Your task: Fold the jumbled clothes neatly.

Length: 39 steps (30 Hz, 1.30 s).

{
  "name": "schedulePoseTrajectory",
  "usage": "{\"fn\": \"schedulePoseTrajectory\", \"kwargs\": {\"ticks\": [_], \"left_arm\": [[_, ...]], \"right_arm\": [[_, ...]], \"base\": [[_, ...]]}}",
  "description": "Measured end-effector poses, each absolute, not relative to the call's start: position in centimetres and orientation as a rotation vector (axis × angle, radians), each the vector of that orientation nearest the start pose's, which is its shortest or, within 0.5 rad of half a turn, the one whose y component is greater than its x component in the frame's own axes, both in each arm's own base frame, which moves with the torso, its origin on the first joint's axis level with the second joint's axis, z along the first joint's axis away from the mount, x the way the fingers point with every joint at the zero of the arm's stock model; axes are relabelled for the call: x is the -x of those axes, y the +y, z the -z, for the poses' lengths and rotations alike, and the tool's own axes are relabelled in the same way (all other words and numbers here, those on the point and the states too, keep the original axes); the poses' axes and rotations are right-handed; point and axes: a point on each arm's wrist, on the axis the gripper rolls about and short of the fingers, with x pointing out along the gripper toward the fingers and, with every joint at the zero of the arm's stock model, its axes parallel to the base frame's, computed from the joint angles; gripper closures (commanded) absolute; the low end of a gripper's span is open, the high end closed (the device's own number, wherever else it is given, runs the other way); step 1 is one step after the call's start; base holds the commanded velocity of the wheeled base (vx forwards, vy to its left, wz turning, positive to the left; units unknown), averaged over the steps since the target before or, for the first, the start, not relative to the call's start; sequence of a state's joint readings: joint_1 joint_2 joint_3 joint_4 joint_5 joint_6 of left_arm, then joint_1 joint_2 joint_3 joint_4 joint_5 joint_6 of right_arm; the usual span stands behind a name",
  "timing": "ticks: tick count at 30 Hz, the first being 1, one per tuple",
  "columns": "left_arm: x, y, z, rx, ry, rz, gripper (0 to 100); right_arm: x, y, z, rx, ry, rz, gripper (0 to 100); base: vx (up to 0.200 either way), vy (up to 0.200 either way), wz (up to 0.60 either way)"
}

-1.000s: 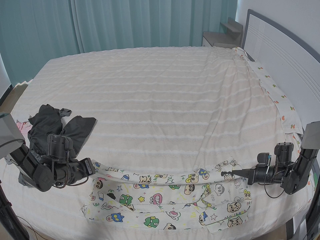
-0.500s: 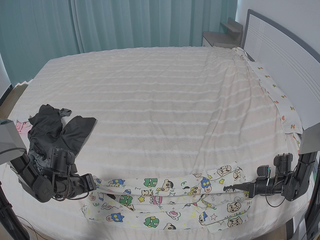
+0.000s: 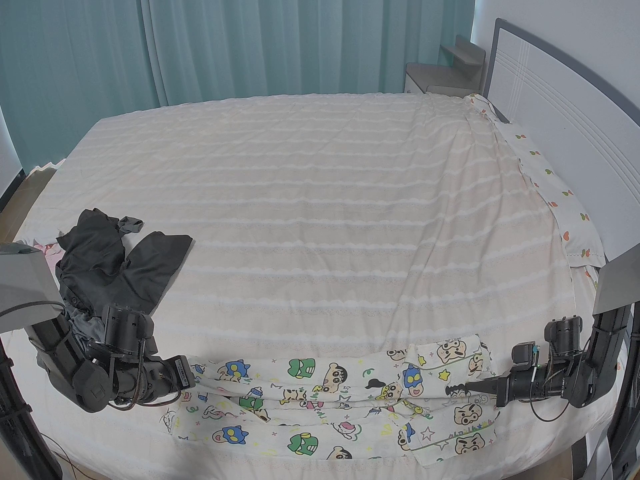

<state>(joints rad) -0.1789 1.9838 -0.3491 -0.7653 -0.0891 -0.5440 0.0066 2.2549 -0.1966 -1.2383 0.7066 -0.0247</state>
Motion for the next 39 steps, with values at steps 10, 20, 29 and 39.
{"fn": "schedulePoseTrajectory", "kwargs": {"ticks": [10,20,29,39], "left_arm": [[-24.4,-4.7,0.3,0.468,0.891,0.015,0],[-23.9,-4.6,1.0,0.476,0.899,0.012,0],[-23.7,-4.0,-0.5,0.565,0.803,-0.006,0],[-22.9,-1.3,-4.3,0.855,0.675,0.009,0]], "right_arm": [[-23.9,1.5,3.4,-0.275,0.796,-0.672,100],[-23.5,1.2,3.6,-0.281,0.797,-0.661,0],[-22.7,0.0,2.5,-0.265,0.670,-0.617,0],[-21.6,-2.2,0.1,-0.346,0.596,-0.512,0]], "base": [[0.000,0.000,0.00],[0.000,0.000,0.00],[0.000,0.000,0.00],[0.000,0.000,0.00]]}}
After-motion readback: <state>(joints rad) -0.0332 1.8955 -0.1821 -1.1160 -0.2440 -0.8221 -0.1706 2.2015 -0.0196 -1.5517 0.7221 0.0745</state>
